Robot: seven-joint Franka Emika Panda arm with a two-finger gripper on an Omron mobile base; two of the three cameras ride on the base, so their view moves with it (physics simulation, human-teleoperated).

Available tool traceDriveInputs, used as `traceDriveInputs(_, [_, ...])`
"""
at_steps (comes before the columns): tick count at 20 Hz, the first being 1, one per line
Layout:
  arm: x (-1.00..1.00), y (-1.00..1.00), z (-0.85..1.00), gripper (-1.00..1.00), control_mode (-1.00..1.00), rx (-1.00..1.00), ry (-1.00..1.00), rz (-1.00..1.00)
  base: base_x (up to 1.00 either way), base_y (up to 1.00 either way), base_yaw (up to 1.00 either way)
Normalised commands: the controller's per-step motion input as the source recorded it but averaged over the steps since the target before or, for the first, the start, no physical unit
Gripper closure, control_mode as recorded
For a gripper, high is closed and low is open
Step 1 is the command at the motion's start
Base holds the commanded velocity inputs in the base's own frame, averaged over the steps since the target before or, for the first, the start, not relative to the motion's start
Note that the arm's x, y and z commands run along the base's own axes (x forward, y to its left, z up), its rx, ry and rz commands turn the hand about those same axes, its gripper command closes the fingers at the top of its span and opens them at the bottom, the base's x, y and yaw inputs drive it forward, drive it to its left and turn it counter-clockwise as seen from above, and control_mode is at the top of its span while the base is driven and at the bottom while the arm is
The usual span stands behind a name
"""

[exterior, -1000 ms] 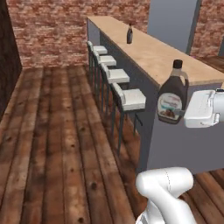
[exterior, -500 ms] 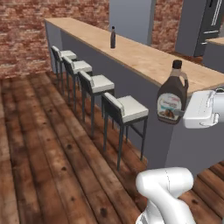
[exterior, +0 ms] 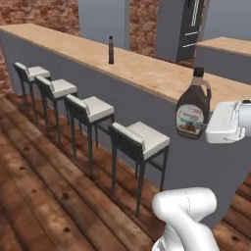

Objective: The dining table condiment station is running low on syrup bottle. Refill the condiment station by opening the cabinet and taking the syrup bottle from the cabinet and placing it on the dining table.

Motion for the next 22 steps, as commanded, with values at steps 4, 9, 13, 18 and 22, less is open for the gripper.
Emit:
traceDriveInputs(4, [0.00, 0.00, 0.00, 1.00, 1.00, 0.00, 0.00, 0.00, 0.71, 0.89, -0.42])
traceDriveInputs(9, [0.00, 0.00, 0.00, 1.00, 1.00, 0.00, 0.00, 0.00, 0.58, 0.98, -0.42])
traceDriveInputs(13, [0.00, 0.00, 0.00, 1.00, 1.00, 0.00, 0.00, 0.00, 0.50, 1.00, -0.43])
traceDriveInputs(18, [0.00, 0.00, 0.00, 1.00, 1.00, 0.00, 0.00, 0.00, 0.47, 1.00, -0.43])
traceDriveInputs(22, [0.00, 0.00, 0.00, 1.00, 1.00, 0.00, 0.00, 0.00, 0.58, 0.95, -0.44])
